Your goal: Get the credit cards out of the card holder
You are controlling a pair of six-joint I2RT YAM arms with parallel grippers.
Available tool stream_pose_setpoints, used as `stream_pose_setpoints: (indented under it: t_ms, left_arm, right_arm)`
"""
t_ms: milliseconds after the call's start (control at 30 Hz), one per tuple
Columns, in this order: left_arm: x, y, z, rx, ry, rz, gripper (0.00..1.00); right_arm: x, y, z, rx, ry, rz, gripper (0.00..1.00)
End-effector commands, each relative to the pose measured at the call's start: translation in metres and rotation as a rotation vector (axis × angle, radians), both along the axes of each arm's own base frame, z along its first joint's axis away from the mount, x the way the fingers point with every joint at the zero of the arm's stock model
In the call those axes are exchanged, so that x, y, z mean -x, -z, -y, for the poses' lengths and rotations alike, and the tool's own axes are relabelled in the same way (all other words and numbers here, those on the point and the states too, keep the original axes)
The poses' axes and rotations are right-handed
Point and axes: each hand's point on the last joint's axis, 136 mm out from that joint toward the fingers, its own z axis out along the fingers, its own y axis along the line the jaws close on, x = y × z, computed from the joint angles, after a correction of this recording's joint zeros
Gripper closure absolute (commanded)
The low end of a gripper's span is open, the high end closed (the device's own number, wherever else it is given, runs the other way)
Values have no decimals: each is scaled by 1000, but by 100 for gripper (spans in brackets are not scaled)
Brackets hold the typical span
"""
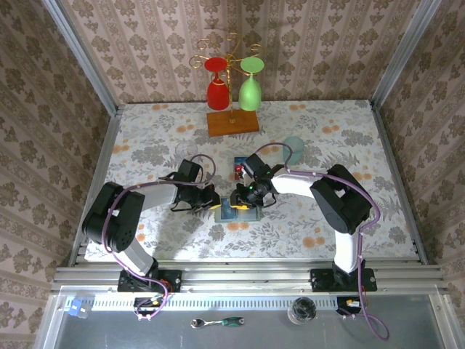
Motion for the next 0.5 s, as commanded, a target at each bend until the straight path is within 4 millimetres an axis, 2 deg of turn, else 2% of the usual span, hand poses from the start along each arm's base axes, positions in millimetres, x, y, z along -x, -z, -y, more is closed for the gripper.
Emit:
stream_pose_setpoints:
  t_ms: [0, 333, 467]
  left_arm:
    - [7, 8, -3, -8, 15, -19, 100]
    - [9, 9, -4, -7, 11, -21, 100]
    - [9, 8, -4, -4, 11, -16, 100]
  right_arm:
    - [-1, -9, 7, 42, 10, 33, 70]
    - [-3, -22, 0, -17, 22, 48, 74]
    - [-1, -18, -5, -34, 19, 27, 75]
